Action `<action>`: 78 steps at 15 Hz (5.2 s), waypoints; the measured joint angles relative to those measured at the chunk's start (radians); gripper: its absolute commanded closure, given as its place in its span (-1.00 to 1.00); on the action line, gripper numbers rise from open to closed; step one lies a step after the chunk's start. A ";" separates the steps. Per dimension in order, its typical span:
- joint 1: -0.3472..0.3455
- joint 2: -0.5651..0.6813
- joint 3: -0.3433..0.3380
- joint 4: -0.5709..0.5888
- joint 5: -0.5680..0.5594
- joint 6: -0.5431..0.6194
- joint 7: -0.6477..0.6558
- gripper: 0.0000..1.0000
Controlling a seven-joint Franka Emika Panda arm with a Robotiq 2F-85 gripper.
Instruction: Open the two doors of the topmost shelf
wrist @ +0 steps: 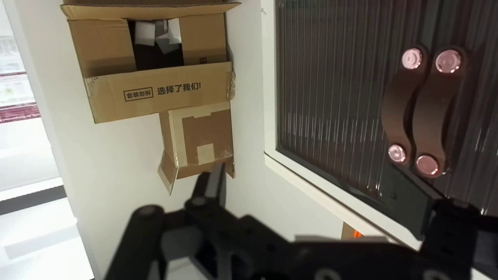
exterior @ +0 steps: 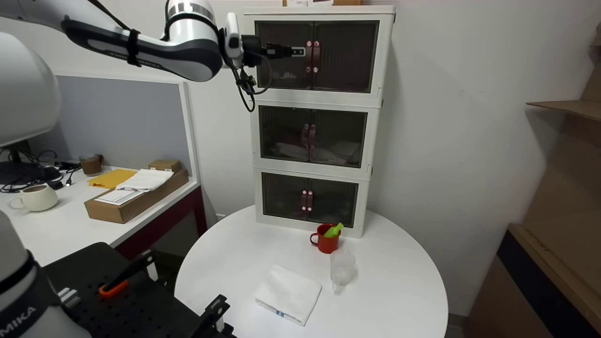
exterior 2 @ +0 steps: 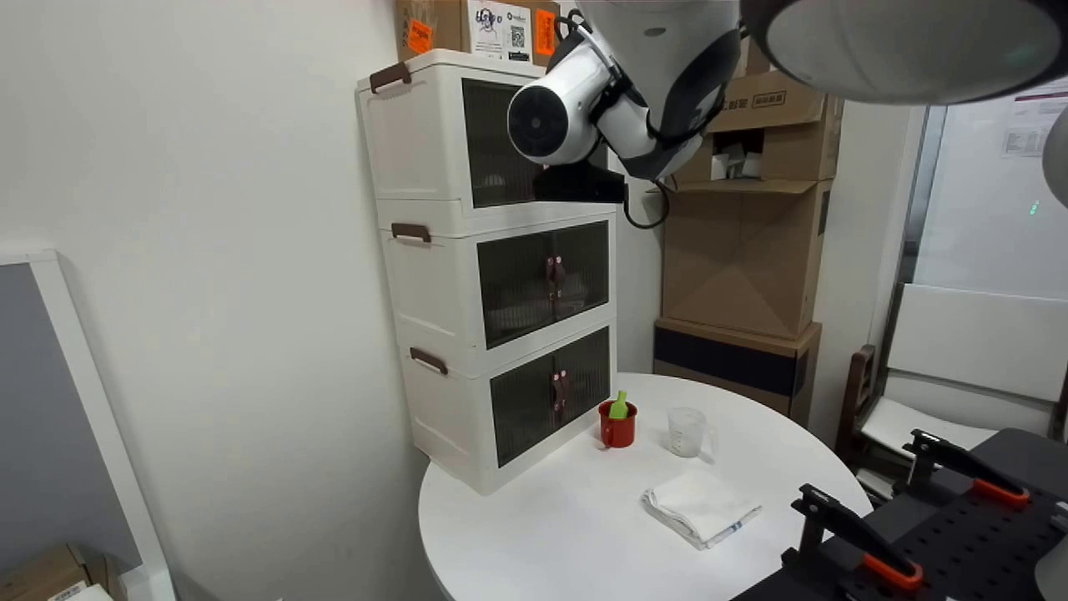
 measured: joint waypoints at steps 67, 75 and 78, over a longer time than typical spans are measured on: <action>0.037 0.217 -0.069 -0.059 0.002 0.260 -0.032 -1.00; 0.180 0.572 -0.187 -0.128 0.014 0.256 -0.091 -1.00; 0.285 0.636 -0.274 -0.133 0.096 0.145 -0.089 -1.00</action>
